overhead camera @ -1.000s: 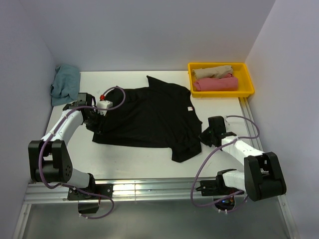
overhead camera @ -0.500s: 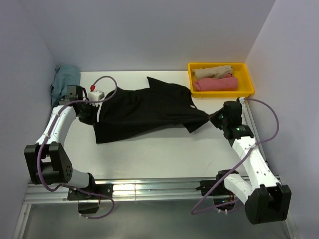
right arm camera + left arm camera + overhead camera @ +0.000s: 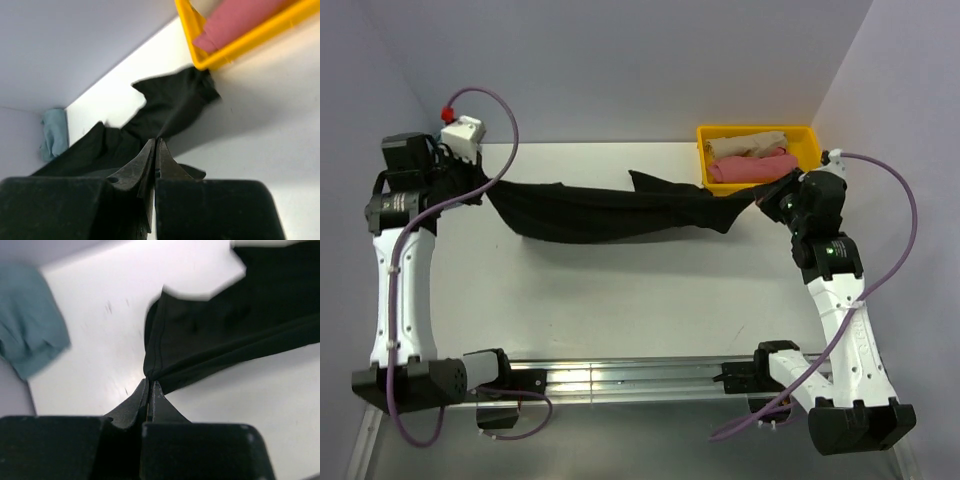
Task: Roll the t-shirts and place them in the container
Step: Flatten the tshirt
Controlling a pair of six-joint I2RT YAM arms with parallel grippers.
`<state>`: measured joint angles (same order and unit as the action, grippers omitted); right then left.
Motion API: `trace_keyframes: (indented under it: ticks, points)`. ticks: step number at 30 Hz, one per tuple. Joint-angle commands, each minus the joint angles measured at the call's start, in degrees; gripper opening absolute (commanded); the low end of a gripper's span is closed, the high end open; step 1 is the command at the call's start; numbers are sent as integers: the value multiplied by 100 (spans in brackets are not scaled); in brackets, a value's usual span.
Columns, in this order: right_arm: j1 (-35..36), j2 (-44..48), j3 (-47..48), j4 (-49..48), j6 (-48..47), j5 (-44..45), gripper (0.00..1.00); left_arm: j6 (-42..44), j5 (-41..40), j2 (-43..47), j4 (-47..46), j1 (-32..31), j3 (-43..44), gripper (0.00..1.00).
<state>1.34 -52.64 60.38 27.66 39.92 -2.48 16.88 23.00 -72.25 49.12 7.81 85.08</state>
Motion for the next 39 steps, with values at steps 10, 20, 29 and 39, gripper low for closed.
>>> trace_keyframes:
  ticks: [10, 20, 29, 39]
  points:
    - [-64, -9, 2388, -138, -872, 230, 0, -1284, -305, 1775, -2099, 45, 361, 0]
    - [-64, -659, 3866, -68, -688, -173, 0, -1864, -1097, 1708, -2549, 54, 860, 0]
    - [-64, -2337, 4236, -717, -547, -850, 0, -1750, -69, -1043, -1345, 54, 2653, 0]
    - [103, -5427, 7071, -773, -837, -1106, 0, -1600, -296, -4181, -1476, 246, 5936, 0]
